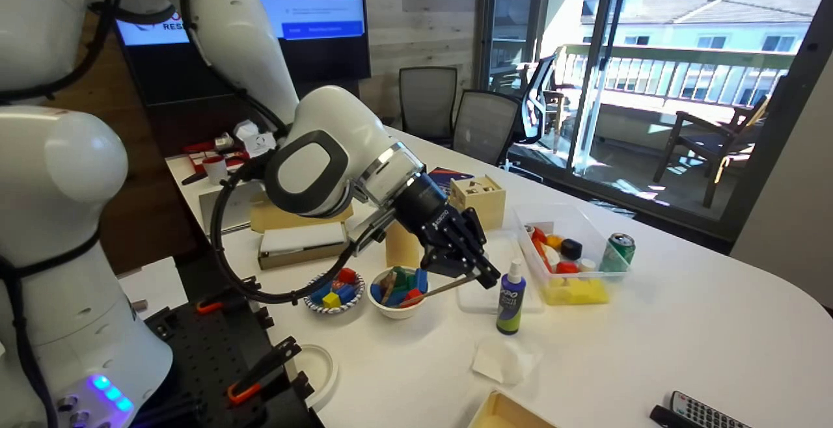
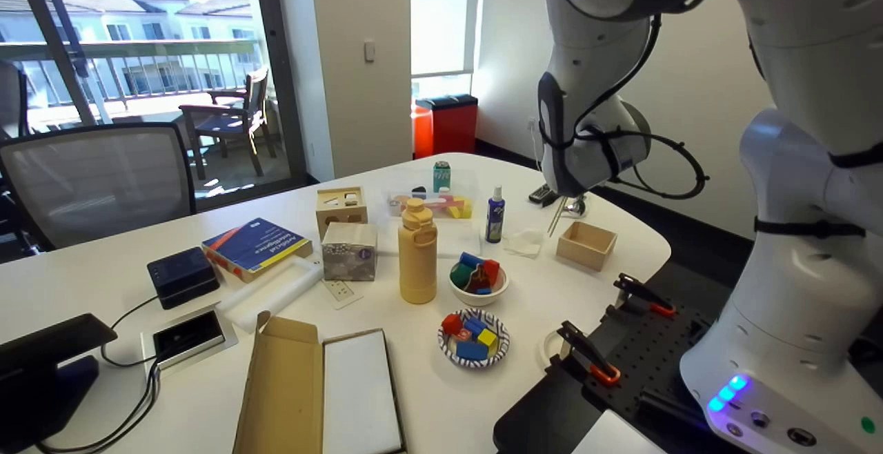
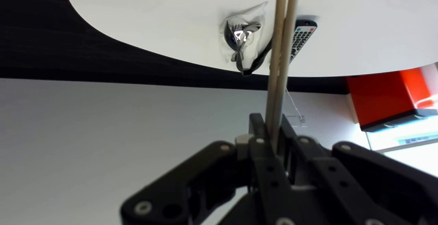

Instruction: Use the chopsticks to stir the contents of the plate with blue markings

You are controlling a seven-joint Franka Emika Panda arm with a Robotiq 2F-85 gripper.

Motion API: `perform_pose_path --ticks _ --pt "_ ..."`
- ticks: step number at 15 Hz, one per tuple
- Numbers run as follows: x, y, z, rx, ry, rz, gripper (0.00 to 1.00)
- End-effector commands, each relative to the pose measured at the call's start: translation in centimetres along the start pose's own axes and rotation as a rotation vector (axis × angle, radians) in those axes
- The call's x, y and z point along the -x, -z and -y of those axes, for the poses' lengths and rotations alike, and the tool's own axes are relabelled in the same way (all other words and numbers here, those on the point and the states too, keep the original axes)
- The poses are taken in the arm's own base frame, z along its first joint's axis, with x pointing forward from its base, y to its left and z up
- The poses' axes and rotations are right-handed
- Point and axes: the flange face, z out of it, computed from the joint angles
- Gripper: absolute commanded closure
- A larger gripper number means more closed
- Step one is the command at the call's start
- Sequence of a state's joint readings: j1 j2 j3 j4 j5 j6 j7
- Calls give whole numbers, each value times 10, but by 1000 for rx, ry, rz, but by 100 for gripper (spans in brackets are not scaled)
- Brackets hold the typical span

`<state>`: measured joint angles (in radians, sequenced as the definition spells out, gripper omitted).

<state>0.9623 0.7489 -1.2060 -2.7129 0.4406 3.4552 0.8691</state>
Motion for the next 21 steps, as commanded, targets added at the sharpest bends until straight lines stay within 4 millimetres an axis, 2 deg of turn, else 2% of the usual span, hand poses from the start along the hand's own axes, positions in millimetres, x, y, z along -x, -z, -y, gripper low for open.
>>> perform_pose_path --ticks 1,7,10,16,21 --pt "0 -44 -1 41 -55 49 97" --pt "19 -126 -10 111 -81 108 97" --pt "36 -155 -14 137 -71 127 97" --pt "63 -191 -23 173 -59 140 97" --pt "72 -207 -28 189 -66 135 97"
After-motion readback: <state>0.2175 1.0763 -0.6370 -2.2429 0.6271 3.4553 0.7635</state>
